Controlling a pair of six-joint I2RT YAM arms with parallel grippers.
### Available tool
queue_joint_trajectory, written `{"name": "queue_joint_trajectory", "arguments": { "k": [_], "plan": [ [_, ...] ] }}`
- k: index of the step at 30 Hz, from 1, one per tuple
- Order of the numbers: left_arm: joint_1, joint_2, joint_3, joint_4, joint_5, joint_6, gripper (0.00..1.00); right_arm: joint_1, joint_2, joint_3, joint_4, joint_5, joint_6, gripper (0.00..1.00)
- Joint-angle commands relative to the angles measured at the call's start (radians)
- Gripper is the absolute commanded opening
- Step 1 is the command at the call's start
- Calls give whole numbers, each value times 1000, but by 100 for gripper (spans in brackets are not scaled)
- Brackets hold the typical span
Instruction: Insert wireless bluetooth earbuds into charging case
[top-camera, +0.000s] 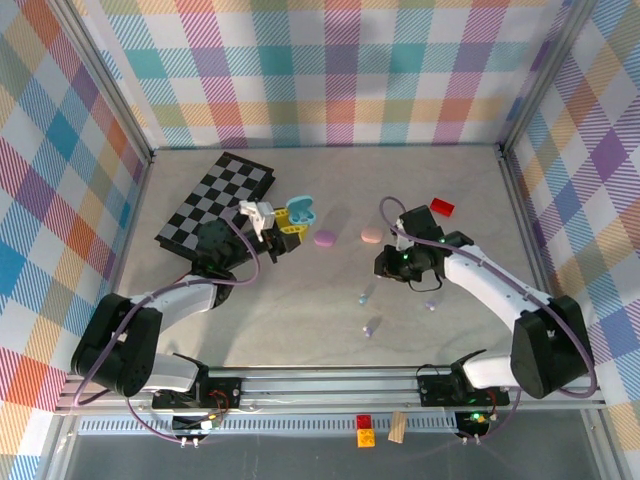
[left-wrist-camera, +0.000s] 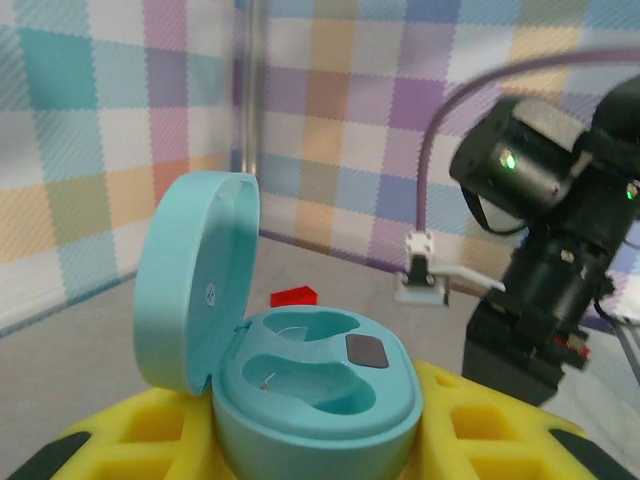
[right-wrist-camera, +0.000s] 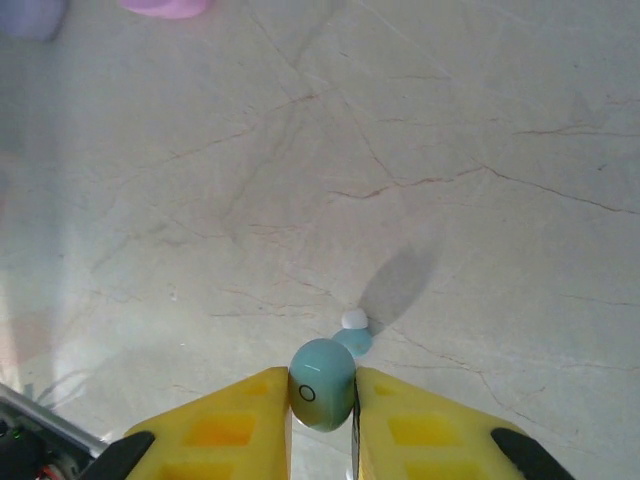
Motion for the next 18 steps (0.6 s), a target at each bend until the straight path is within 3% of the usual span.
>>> {"name": "queue_joint_trajectory", "arguments": {
  "k": [1,18],
  "plan": [
    [-32,17,8,-1,26,41,35,-5,-52,9,14,-60,-18,19],
    [-171,64,67,-122,87,192,34,20,-166,164,-22,-241,-151,20]
  ]
}}
